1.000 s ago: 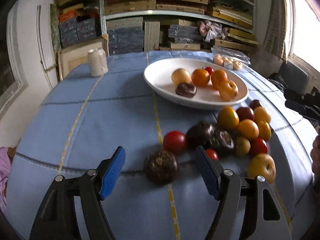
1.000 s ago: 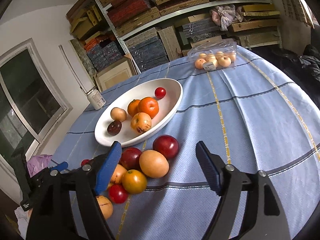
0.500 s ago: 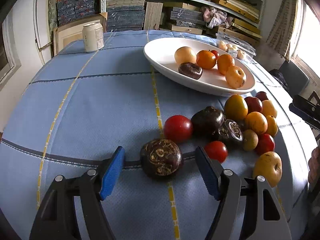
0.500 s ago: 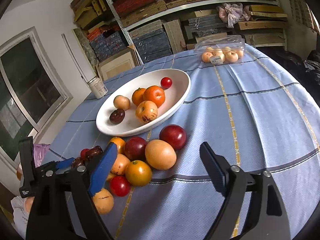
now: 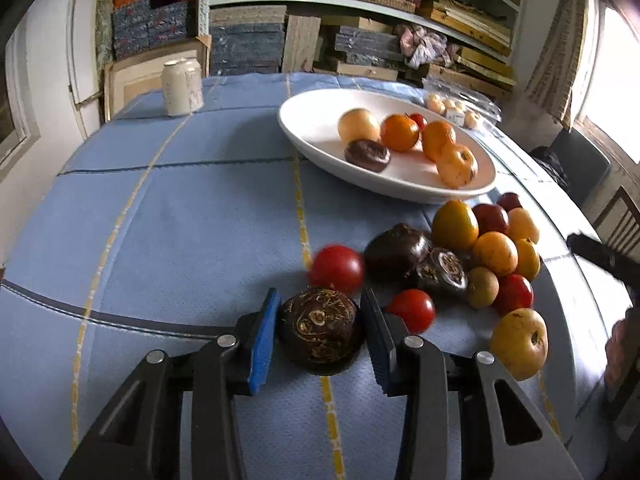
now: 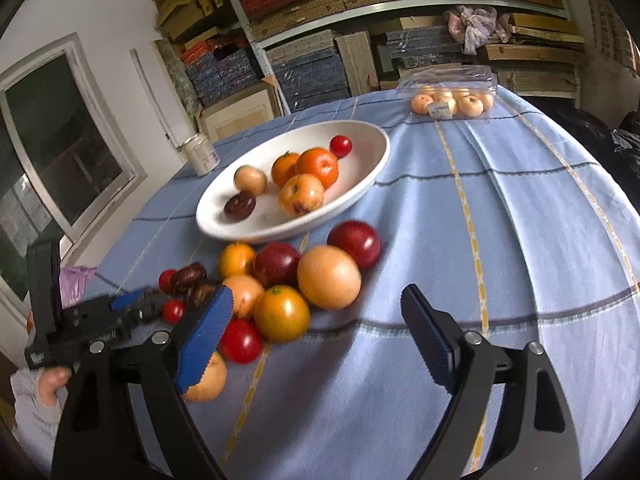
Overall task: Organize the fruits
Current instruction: 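Grasp a dark patterned fruit with the left tool while the right tool grasps a yellow apple, then lower the dark fruit onto the plate and open the left tool while the right tool releases the apple there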
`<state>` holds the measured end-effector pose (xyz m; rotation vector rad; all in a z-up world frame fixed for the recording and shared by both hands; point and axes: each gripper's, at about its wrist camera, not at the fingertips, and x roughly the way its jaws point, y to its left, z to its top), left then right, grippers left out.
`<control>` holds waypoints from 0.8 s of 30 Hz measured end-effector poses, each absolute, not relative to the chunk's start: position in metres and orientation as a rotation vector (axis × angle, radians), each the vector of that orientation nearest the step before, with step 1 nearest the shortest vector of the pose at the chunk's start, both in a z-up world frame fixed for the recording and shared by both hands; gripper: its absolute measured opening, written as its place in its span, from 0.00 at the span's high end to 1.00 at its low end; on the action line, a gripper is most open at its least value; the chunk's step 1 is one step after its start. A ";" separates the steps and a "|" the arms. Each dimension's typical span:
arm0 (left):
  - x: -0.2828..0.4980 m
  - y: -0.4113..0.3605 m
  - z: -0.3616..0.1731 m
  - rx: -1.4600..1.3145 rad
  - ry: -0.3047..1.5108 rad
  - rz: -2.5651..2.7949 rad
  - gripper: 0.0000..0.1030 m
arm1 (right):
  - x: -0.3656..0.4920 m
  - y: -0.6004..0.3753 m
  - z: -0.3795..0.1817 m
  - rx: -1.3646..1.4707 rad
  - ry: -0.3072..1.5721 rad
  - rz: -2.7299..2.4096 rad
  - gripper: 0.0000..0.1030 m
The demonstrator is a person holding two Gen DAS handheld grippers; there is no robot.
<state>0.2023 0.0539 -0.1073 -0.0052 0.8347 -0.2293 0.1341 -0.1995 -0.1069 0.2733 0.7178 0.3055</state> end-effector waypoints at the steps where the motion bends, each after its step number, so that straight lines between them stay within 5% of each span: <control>1: 0.203 0.057 -0.107 -0.018 0.835 -0.221 0.60 | 0.130 -0.196 -0.108 0.263 0.720 0.322 0.19; 9: 0.204 0.062 -0.105 -0.024 0.826 -0.195 0.60 | 0.096 -0.123 -0.105 0.011 0.696 0.503 0.19; 18: 0.203 0.057 -0.106 -0.006 0.831 -0.200 0.60 | 0.102 -0.104 -0.115 -0.009 0.779 0.539 0.48; 24: 0.204 0.056 -0.107 -0.002 0.837 -0.203 0.60 | 0.118 -0.098 -0.127 0.010 0.856 0.531 0.53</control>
